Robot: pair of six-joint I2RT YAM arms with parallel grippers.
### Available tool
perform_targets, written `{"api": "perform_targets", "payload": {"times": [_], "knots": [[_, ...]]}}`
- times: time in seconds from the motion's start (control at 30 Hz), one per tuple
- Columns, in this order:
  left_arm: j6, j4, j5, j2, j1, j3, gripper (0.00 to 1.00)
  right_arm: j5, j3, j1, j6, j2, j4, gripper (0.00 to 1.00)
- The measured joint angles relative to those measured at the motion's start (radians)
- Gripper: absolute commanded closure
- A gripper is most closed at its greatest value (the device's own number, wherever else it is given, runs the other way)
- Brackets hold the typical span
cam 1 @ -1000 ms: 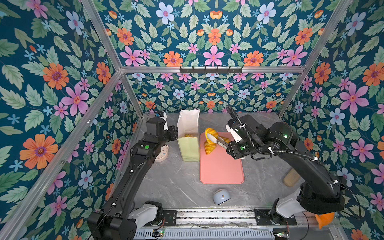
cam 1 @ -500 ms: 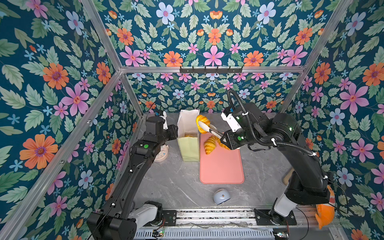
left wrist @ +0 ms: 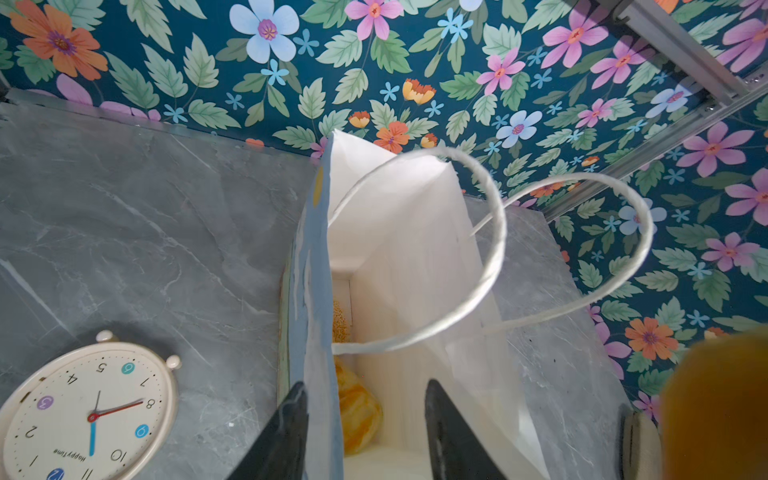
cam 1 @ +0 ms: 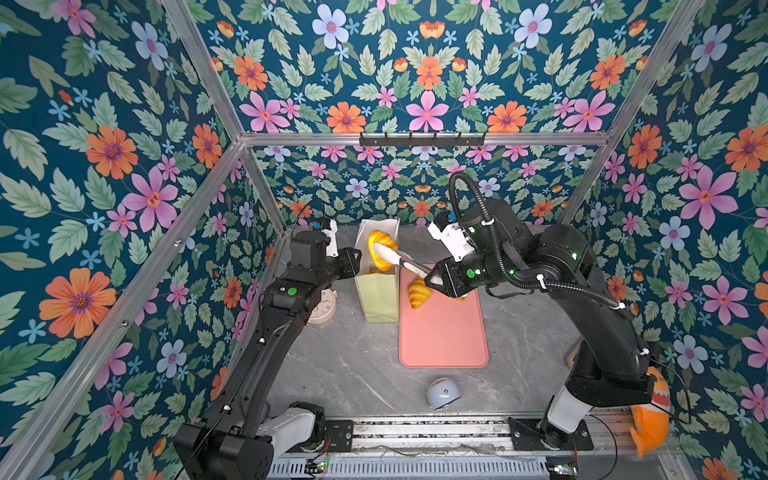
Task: Place the fake bread into the paper bag
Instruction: 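Carry the striped bun with the tongs over the bag held by left gripper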
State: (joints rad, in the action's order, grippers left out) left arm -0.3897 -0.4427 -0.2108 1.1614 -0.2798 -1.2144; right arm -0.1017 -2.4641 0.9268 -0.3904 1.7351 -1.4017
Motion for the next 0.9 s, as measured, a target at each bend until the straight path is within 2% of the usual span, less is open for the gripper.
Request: {"api": "perform_targets", "payload": {"times": [0.17, 0.53, 0.9], "knots": [[0.016, 0.001, 0.0, 0.022, 0.0, -0.006, 0.55, 0.002, -0.044, -0.002, 0.0, 0.05, 0.006, 0.68], [0.026, 0.034, 0.027, 0.048, 0.001, -0.005, 0.68, 0.059, -0.084, -0.016, -0.002, 0.117, 0.009, 0.69], [0.026, 0.077, 0.038, 0.094, 0.002, -0.005, 0.68, 0.067, -0.102, -0.018, -0.004, 0.136, 0.009, 0.69]]}}
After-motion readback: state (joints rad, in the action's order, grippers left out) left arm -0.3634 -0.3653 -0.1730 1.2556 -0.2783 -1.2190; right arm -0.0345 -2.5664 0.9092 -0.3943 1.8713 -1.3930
